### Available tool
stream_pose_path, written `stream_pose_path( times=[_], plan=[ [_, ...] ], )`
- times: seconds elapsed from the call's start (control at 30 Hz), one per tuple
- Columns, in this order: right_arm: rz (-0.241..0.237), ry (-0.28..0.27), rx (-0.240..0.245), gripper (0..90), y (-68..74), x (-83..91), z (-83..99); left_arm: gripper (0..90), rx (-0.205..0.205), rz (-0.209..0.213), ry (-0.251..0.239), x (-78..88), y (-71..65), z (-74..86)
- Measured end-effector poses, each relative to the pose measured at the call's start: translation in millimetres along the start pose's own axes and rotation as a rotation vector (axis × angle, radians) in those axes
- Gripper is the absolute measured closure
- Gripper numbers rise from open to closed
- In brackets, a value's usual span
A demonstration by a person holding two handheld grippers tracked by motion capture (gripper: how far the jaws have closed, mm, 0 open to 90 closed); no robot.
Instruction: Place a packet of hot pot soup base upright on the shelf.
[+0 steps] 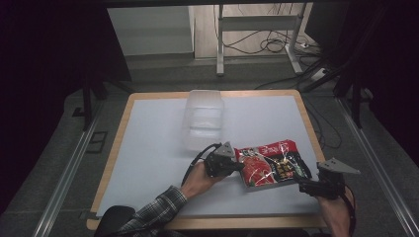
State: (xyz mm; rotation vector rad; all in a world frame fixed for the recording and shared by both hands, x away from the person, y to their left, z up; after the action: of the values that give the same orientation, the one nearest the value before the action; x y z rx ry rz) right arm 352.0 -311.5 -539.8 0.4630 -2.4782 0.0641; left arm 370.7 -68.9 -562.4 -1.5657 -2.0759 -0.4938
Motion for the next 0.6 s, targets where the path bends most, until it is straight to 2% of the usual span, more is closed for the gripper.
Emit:
stream_pose_path(
  times=[0.13, 0.17, 0.23, 0.3, 0.33, 0.4, 0.43, 0.57, 0.6],
  plan=[
    [0.014, -0.009, -0.018, 6.0, -4.2, 1.5, -0.6, 89.9, -0.01, -0.015, -0.017, -4.4, 1.7, -6.3],
    [0.014, -0.009, -0.018, 6.0, -4.2, 1.5, -0.6, 89.9, 0.006, -0.017, -0.032, -5.7, 1.7, -8.6],
    [0.023, -0.009, -0.024, 6.1, -5.8, 1.8, -0.5, 89.8, 0.001, -0.023, -0.03, -8.2, 4.5, -10.3],
    [0.028, -0.01, -0.027, 6.3, -6.9, 2.4, -0.5, 89.9, -0.017, -0.031, -0.013, -13.3, 6.7, -9.0],
    [0.029, -0.012, -0.029, 6.4, -7.1, 2.6, -0.6, 89.9, -0.027, -0.033, 0.013, -17.5, 6.3, -4.9],
    [0.032, -0.014, -0.03, 6.5, -7.6, 2.8, -0.8, 89.9, -0.036, -0.038, 0.024, -19.3, 5.7, -2.1],
    [0.02, -0.021, -0.042, 6.6, -7.8, 3.7, -1.3, 89.9, -0.056, -0.043, 0.035, -20.3, 6.2, 2.1],
    [0.015, -0.045, -0.063, 6.6, -9.3, 6.6, -3.8, 90.0, -0.071, -0.052, 0.039, -21.4, 5.7, 5.1],
    [0.014, -0.052, -0.065, 6.6, -9.8, 7.4, -4.5, 90.0, -0.092, -0.057, 0.049, -21.2, 5.9, 6.3]
  ],
)
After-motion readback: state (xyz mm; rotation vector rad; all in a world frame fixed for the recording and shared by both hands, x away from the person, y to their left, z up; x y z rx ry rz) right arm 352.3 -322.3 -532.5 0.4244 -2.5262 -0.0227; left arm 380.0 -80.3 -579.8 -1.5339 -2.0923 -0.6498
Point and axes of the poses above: each handheld gripper's, and its own axes: x roughly backward along the jaws, z roughly out of its underside, y roughly to its left, the point moved 9 cm from there along -x, roughly forward along the jaws, and after that the axes turned 7 degrees about -x, right-handed, at the moved point
